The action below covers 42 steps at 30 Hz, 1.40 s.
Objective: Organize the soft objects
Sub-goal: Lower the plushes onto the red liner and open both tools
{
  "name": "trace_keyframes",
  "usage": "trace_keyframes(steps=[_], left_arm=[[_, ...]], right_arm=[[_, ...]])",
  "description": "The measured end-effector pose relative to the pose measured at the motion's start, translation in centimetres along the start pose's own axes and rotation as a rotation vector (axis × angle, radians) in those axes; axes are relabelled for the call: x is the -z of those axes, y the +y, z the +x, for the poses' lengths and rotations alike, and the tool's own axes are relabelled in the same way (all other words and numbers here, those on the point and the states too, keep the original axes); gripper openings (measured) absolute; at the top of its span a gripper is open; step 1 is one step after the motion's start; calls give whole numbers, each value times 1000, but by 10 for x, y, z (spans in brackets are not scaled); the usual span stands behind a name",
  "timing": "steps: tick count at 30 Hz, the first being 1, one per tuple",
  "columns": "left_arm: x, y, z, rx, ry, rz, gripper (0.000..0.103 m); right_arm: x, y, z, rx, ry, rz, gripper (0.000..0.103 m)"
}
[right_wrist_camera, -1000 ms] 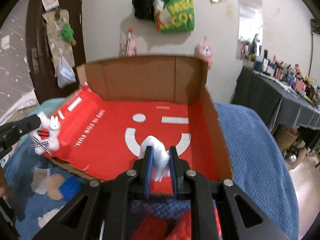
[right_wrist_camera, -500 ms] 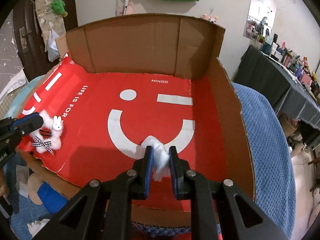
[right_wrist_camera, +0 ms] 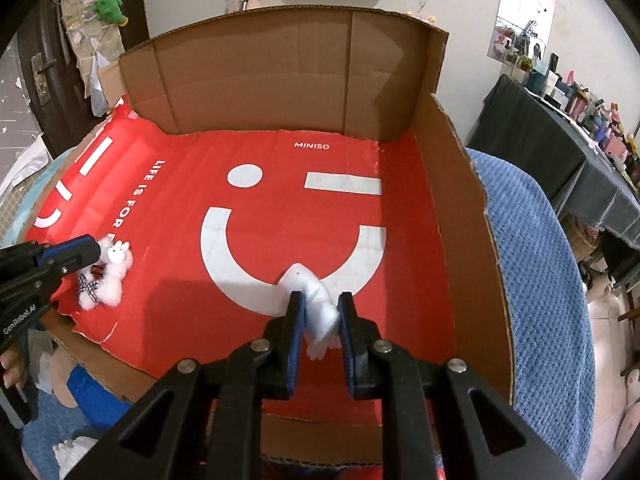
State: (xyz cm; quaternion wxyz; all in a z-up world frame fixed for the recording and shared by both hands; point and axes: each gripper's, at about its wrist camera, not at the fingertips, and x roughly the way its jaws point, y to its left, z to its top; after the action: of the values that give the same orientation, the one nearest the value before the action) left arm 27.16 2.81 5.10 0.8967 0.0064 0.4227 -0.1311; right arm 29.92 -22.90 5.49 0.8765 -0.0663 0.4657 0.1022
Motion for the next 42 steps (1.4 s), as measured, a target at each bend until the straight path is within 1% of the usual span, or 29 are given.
trace_keyframes(steps=[4,10,14,18,22,24,29,36,40,42], left_arm=[[0,-2,0,-8,-3,10,8],[0,-1,-1,-4,-12,7,8],[-1,2,-3,5,-17,-4,8],[-2,2,-6,6,-30,-7,8],[-1,3,-12,25,-44,-21,9],[-1,2,-16,21,-55,-14,9],[2,-5,-28,-5,-84,11,9],[7,-11,-53,6,-127,9,9],[11,-19,-73,7,-166,21,9],[14,-24,-85,6,-190,24,9]], right_arm=[[1,-1,2,-8,7,1,22],[1,2,2,-2,3,-15,24],[2,3,3,-6,5,-21,33],[4,4,2,-5,4,-27,37],[4,5,-2,7,-11,-38,45],[4,5,-5,5,-16,-37,46],[5,4,-14,0,-33,-32,48],[8,5,-35,-12,-69,-28,48],[11,8,-54,-22,-107,-28,54],[13,10,-65,-25,-129,-33,54]])
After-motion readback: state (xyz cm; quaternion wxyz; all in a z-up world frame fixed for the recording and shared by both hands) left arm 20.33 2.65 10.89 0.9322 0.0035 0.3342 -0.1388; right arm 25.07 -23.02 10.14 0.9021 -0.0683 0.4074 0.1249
